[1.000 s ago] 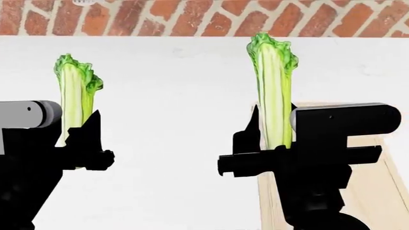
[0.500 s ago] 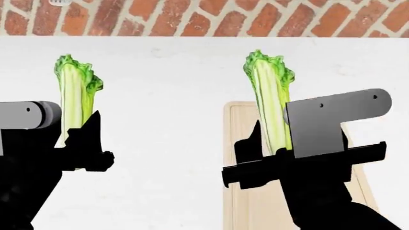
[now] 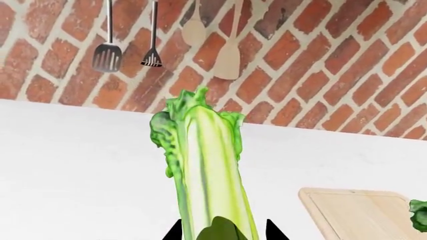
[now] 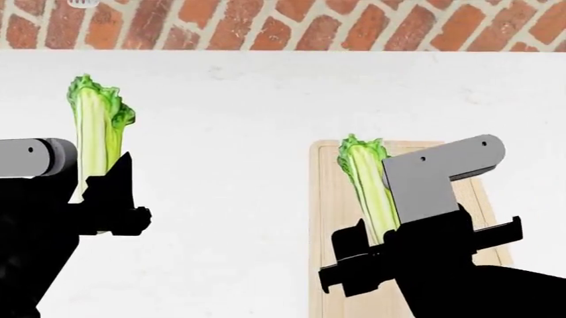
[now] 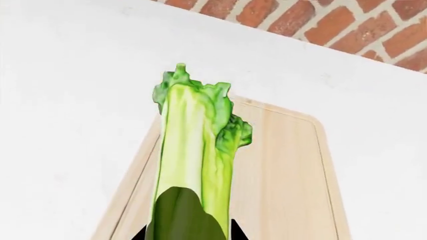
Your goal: Place the celery and the celery on separate cutting boards.
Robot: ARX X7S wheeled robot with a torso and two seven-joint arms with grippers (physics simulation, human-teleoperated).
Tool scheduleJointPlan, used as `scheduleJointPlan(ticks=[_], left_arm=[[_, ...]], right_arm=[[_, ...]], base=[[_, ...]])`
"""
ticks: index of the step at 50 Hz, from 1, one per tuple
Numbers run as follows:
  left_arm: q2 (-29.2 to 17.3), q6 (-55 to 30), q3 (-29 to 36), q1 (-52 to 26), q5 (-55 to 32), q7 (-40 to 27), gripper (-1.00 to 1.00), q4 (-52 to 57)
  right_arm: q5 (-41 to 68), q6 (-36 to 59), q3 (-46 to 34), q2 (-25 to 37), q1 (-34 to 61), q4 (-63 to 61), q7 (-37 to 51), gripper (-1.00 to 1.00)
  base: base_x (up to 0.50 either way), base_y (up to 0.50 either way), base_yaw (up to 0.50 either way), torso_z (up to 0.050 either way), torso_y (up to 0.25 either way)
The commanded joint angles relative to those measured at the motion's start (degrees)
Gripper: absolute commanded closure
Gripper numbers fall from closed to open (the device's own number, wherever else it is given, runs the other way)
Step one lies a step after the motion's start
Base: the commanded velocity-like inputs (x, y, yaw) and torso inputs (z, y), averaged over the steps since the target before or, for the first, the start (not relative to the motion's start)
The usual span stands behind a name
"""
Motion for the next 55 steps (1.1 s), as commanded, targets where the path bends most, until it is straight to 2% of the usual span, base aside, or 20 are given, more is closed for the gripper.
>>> scheduleJointPlan(ticks=[1,7,8,19,26,31,36,40,55], left_arm=[[-0.14,0.84,-0.16,-0.15,-0.25,0.02,1.00,-0.47],[-0.16,1.06,0.18,-0.23,0.11,0.28,1.00,-0.90],[-0.21,1.07,0.18,-0.21,0.06,0.34,1.00,-0.91],[-0.32,1.18,0.75,-0.22,0.22,0.63,1.00,-1.19],[-0.28,1.32,0.88,-0.37,0.24,0.55,1.00,-1.26],[-0.21,1.33,1.05,-0.50,0.24,0.42,1.00,-1.20],[-0.31,1.71,1.17,-0.49,0.36,0.66,1.00,-0.66],[-0.68,1.50,0.87,-0.60,-0.47,0.50,1.00,0.77],[-1.75,1.41,-0.59,-0.77,-1.96,-0.43,1.00,1.88]], right_arm=[[-0.96,-4.69,-2.83,1.16,-3.13,1.49,2.98,1.00],[-1.95,-6.21,-3.14,1.68,-3.92,0.66,2.82,1.00],[-2.01,-6.38,-2.98,1.71,-4.01,0.41,3.10,-1.00],[-1.32,-6.94,-0.45,2.20,-1.88,-3.80,6.24,-1.00],[-4.39,-13.90,0.50,1.59,-1.40,-8.22,4.54,-1.00],[-10.36,-23.06,0.48,1.14,-4.59,-10.06,1.98,-1.00],[-16.00,-36.54,2.53,-0.21,-12.51,-10.08,-2.54,-1.00],[-18.85,-41.35,2.61,-0.11,-13.36,-9.93,-4.92,-1.00],[-18.31,-40.51,2.16,0.75,-14.54,-10.11,-4.93,-1.00]], base=[[0.00,0.00,0.00,0.000,0.000],[0.00,0.00,0.00,0.000,0.000],[0.00,0.00,0.00,0.000,0.010],[0.00,0.00,0.00,0.001,0.000],[0.00,0.00,0.00,0.000,0.001],[0.00,0.00,0.00,0.000,0.000],[0.00,0.00,0.00,0.000,0.002],[0.00,0.00,0.00,0.000,0.000],[0.00,0.00,0.00,0.000,0.001]])
